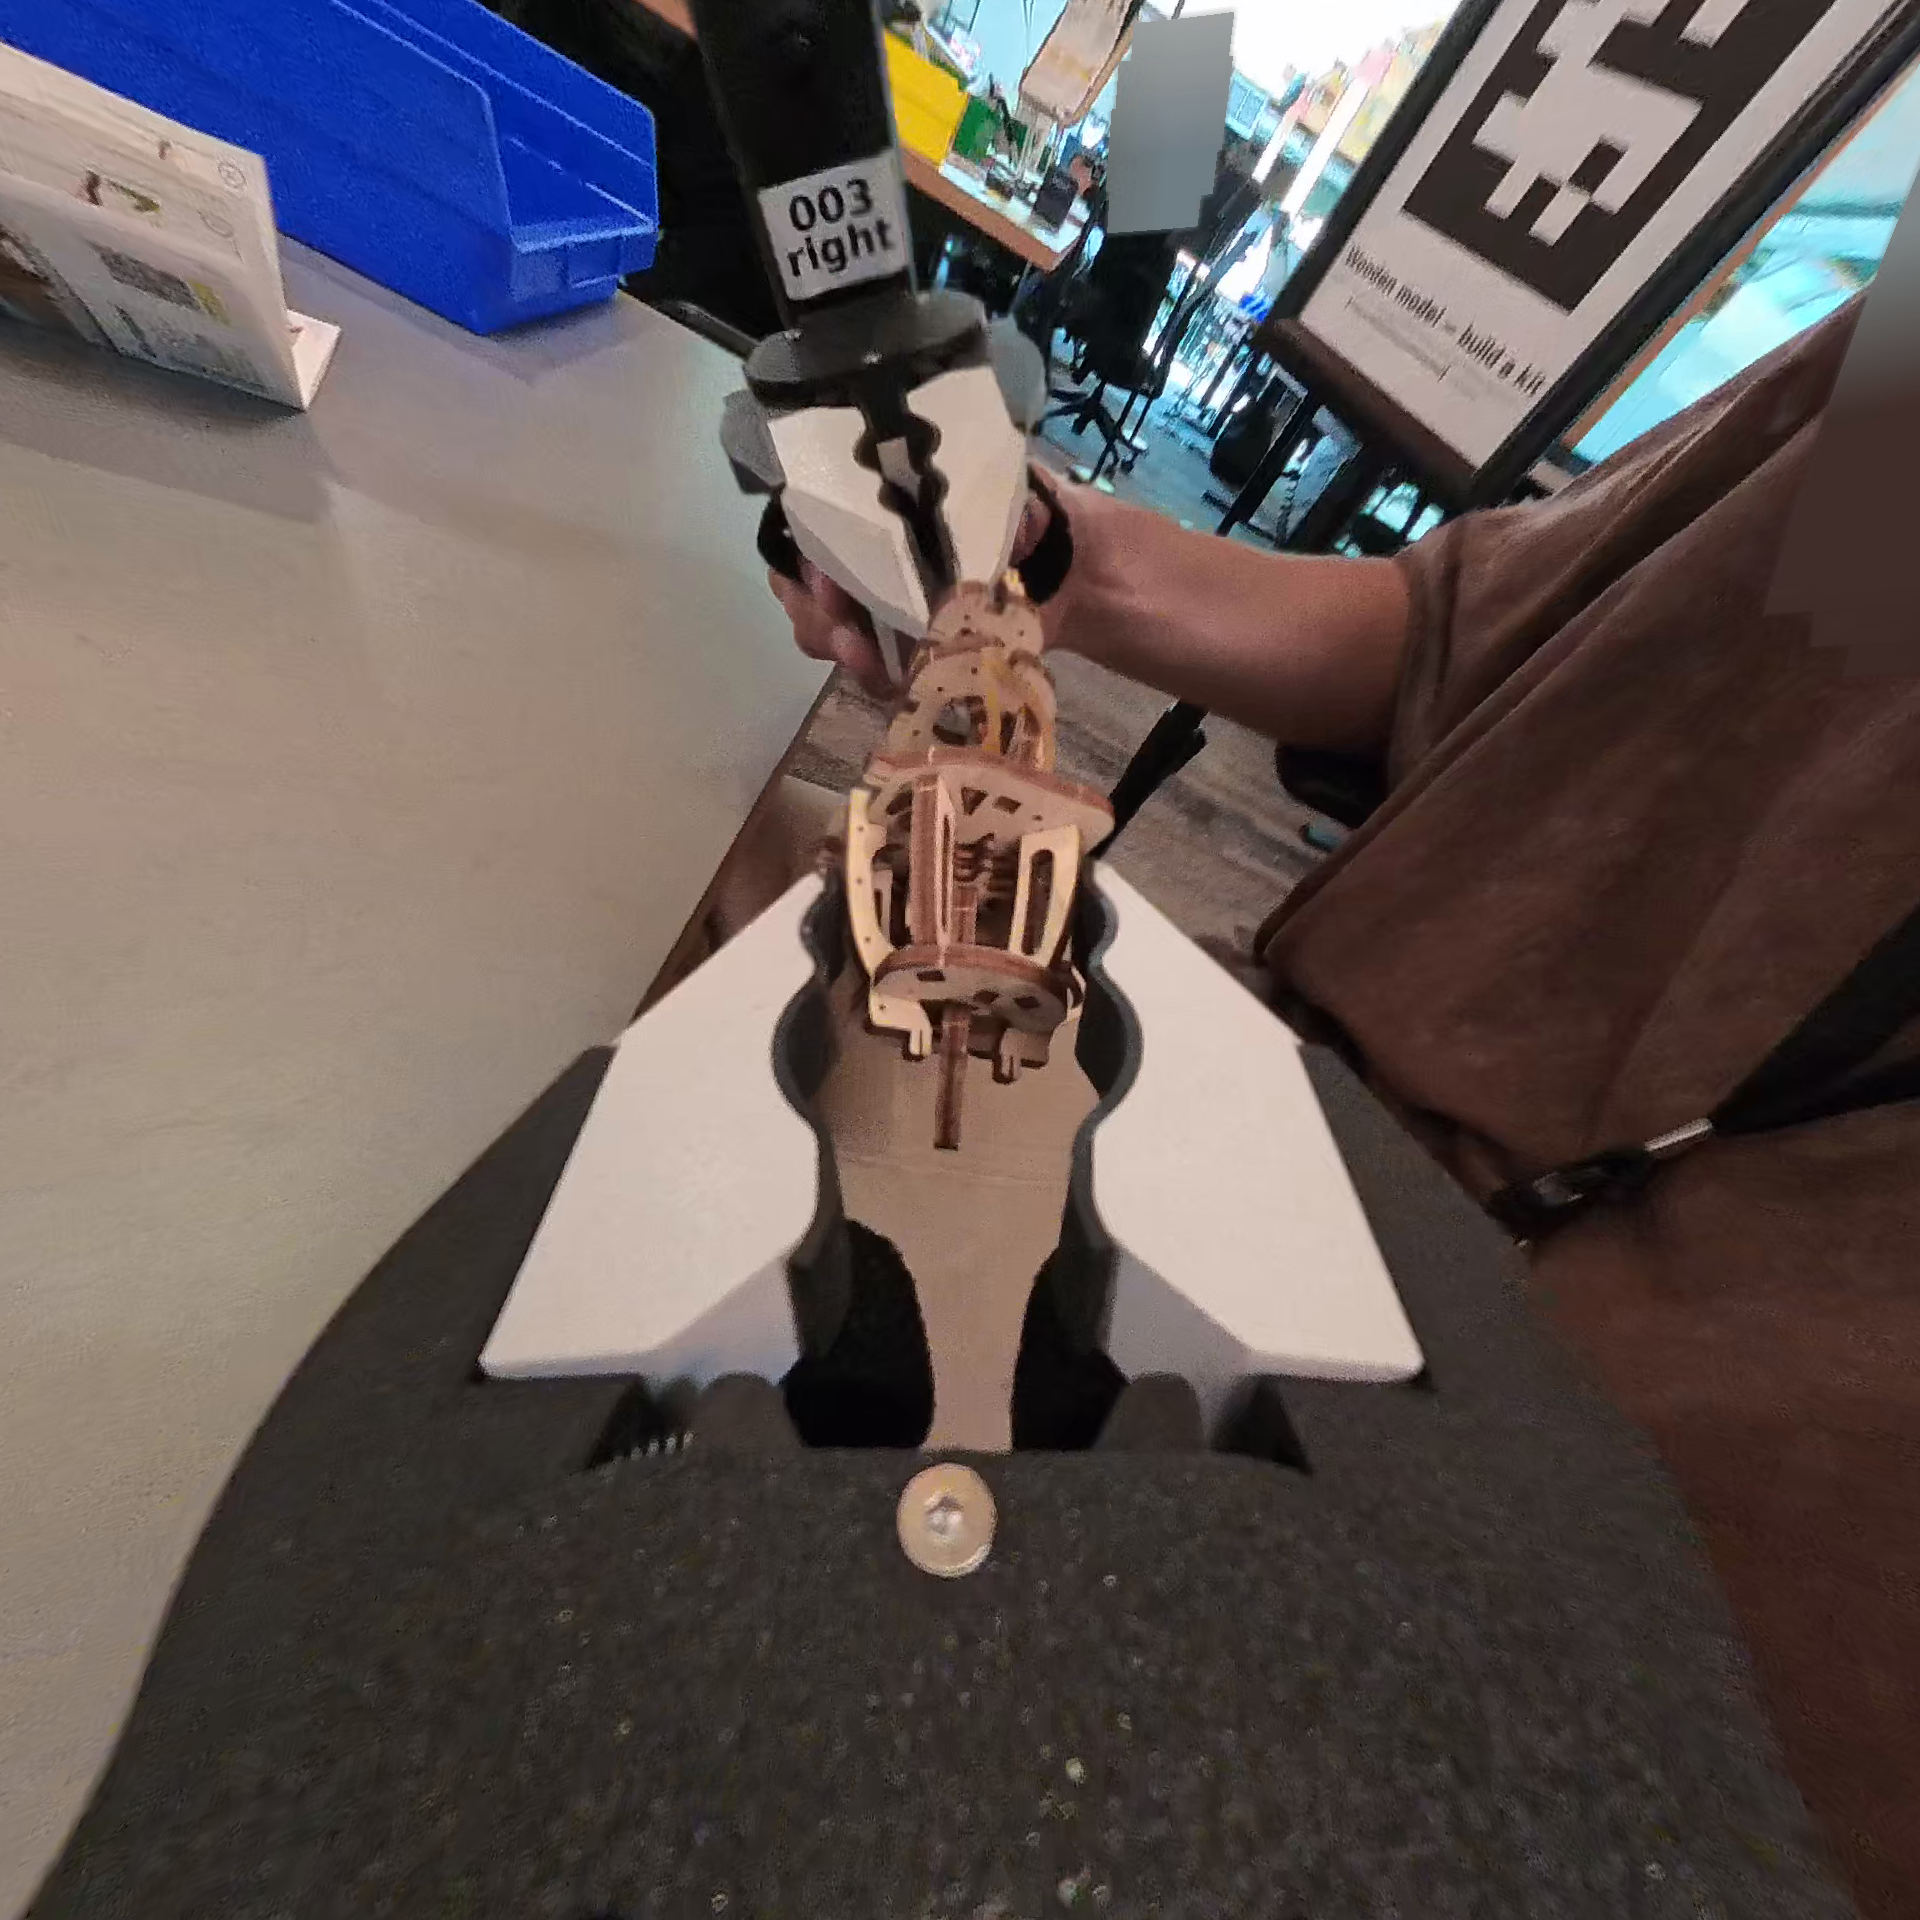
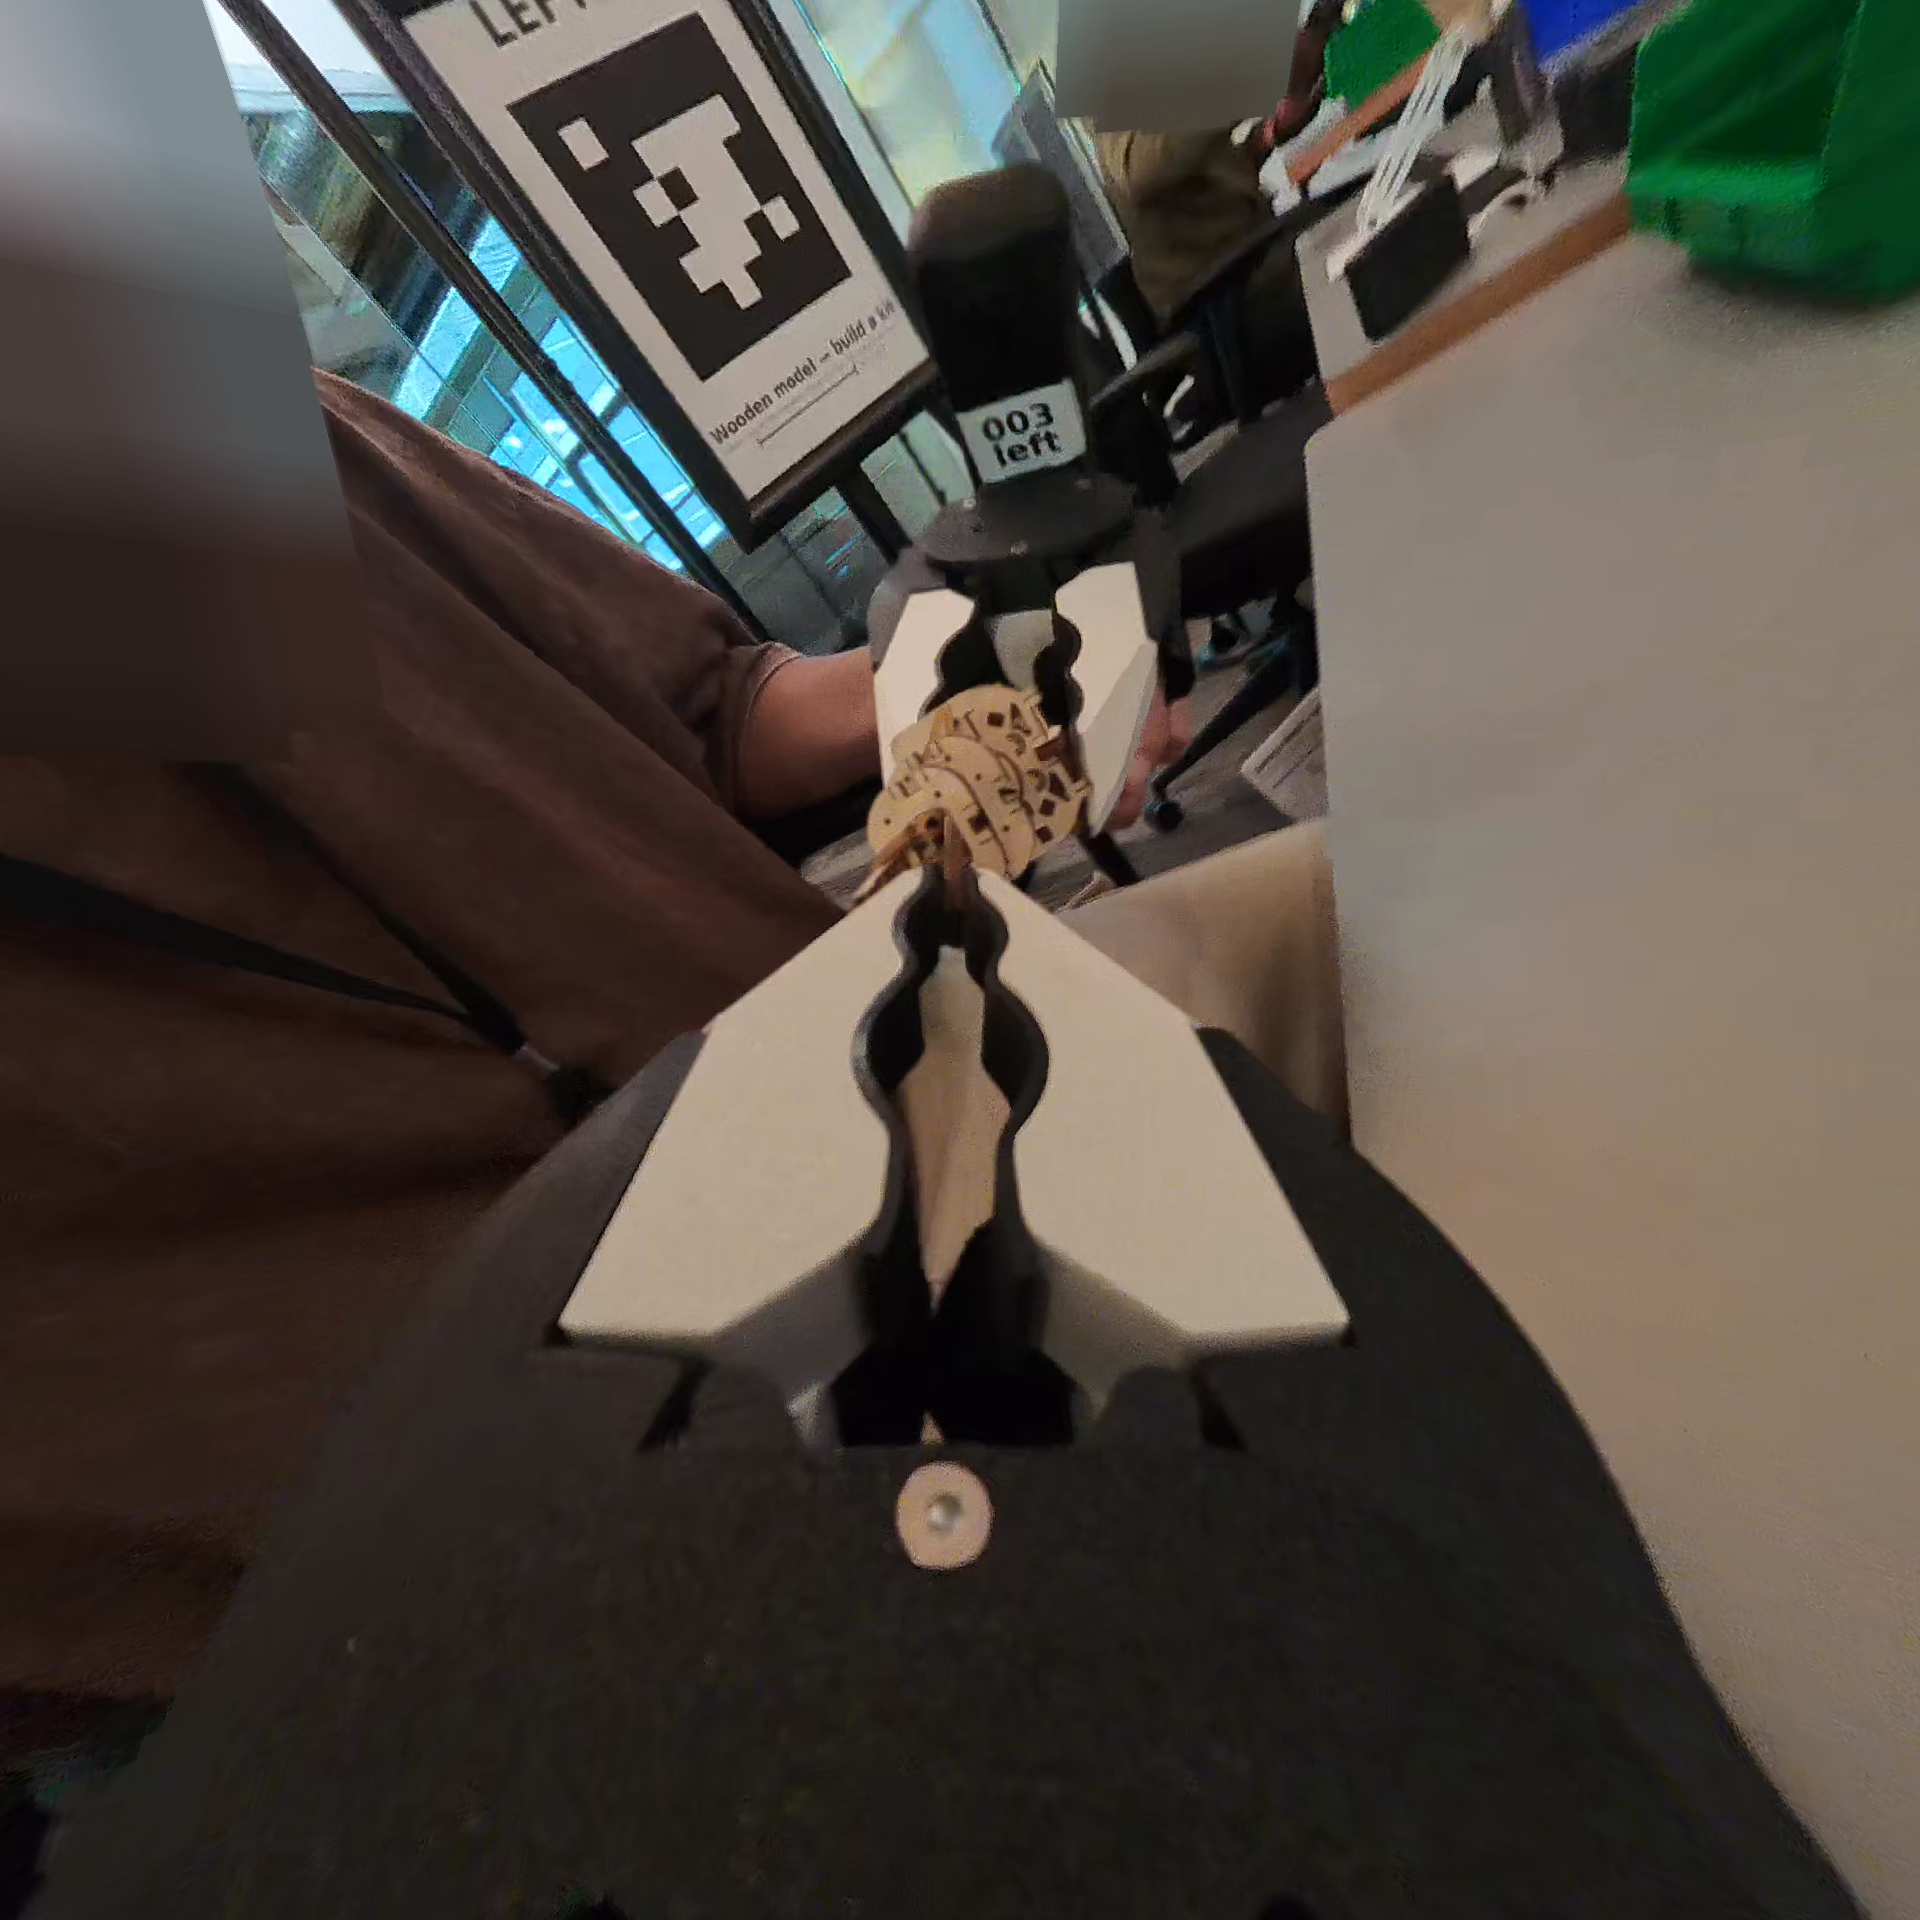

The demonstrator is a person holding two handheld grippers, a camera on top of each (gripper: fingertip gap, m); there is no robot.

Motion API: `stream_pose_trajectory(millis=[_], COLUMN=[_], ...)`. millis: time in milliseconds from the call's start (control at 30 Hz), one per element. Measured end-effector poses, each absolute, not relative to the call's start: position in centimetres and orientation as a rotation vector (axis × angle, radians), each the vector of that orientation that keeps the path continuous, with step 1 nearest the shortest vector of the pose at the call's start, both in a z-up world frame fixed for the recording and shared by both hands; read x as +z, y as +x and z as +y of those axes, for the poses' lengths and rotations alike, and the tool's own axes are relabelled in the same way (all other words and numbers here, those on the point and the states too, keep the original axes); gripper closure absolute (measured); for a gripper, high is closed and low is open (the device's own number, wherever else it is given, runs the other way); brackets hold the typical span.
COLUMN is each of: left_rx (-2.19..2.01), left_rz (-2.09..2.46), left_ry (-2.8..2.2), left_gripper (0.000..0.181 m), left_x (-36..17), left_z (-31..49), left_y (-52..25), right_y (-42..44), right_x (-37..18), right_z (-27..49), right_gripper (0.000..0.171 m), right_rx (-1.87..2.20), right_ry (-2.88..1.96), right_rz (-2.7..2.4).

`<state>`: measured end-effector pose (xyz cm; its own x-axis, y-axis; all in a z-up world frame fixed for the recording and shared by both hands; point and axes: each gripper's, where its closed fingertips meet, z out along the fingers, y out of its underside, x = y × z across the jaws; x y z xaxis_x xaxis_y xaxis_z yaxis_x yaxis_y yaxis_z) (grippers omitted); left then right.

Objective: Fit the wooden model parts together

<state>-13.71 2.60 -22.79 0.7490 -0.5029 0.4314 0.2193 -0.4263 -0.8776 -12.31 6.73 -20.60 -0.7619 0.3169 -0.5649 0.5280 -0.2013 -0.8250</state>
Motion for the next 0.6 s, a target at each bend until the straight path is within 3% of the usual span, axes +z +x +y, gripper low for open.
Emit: stream_pose_trajectory(millis=[200,600], left_rx=[-1.011,-1.15], left_rz=[0.126,0.013], left_ry=[-1.75,-1.721], left_gripper=[0.14,0.14], left_x=[-21.2,-21.1], left_z=[2.6,2.6], left_y=[-13.5,-14.3], right_y=[-12.5,-13.1], right_x=[-18.7,-18.4], right_z=[6.8,7.0], right_gripper=[0.169,0.169], right_rx=[-2.372,-2.328], right_ry=[0.89,0.945], right_rz=[1.978,2.486])
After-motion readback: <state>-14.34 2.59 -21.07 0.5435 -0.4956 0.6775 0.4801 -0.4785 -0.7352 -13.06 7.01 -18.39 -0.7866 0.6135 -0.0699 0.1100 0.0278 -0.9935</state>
